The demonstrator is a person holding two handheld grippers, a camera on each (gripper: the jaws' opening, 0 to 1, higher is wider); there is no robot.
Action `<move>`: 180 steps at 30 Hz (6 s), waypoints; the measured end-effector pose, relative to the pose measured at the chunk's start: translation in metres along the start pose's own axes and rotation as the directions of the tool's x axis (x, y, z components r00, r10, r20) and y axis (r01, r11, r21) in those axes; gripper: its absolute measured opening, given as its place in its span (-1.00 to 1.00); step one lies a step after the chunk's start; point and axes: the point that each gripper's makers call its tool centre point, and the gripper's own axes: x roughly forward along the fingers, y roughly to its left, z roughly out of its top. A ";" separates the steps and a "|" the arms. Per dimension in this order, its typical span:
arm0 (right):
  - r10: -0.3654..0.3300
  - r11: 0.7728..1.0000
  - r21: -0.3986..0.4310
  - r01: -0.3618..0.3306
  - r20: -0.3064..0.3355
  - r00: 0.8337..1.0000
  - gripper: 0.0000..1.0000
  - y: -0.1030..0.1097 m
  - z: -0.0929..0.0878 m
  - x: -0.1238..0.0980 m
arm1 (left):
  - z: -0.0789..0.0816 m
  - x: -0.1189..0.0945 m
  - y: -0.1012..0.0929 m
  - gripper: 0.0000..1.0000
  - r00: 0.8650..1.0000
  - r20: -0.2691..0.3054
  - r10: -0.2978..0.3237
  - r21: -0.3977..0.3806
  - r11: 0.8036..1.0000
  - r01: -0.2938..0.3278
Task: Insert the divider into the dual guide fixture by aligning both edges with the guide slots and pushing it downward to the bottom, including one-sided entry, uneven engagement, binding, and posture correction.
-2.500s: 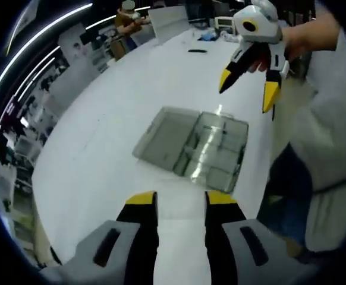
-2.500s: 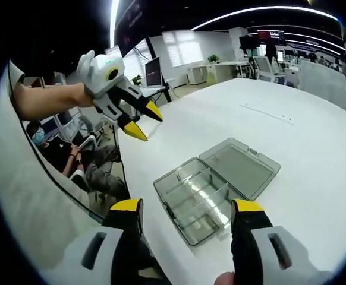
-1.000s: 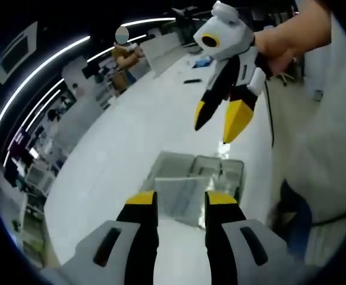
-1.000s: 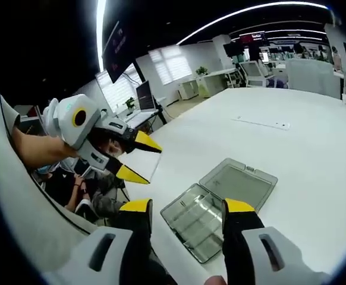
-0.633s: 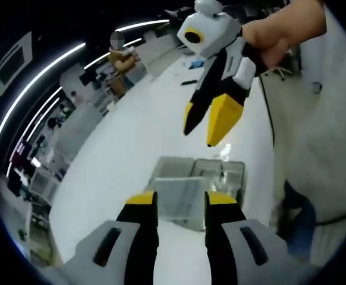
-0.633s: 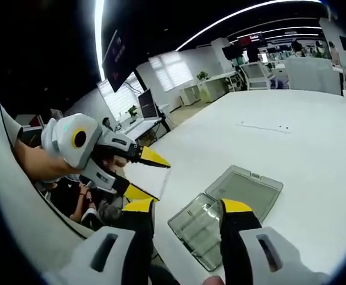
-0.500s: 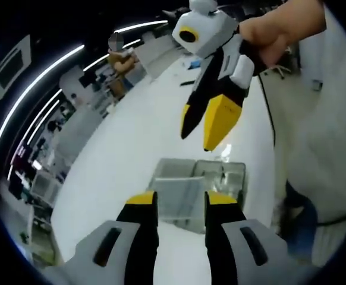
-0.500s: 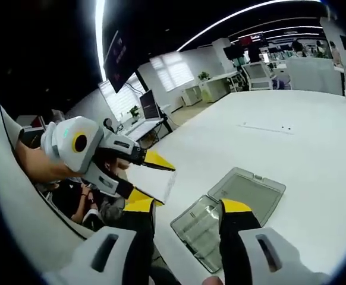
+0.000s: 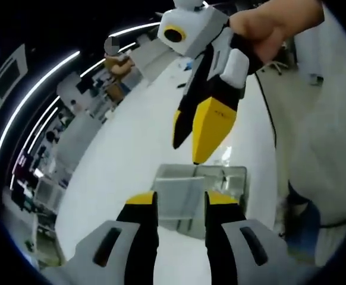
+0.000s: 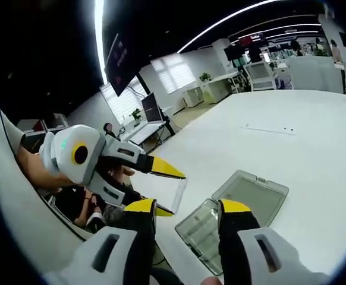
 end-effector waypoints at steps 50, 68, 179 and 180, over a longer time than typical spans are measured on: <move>0.088 0.986 0.142 -0.083 -0.026 0.996 -0.82 0.006 -0.003 0.007 | 0.028 0.000 0.000 -0.49 0.998 0.054 0.033 0.114 0.993 -0.039; 0.113 0.984 0.145 -0.104 -0.055 0.992 -1.00 0.011 -0.009 0.011 | 0.027 0.000 -0.002 -0.48 0.998 0.055 0.038 0.155 0.987 -0.046; 0.149 0.953 -0.242 -0.184 -0.155 0.977 -1.00 0.030 -0.023 -0.003 | 0.022 -0.023 -0.001 -0.56 0.967 0.170 -0.190 -0.240 0.944 0.227; 0.148 0.951 -0.248 -0.184 -0.156 0.977 -1.00 0.030 -0.023 -0.003 | 0.023 -0.024 -0.001 -0.58 0.967 0.169 -0.191 -0.235 0.945 0.227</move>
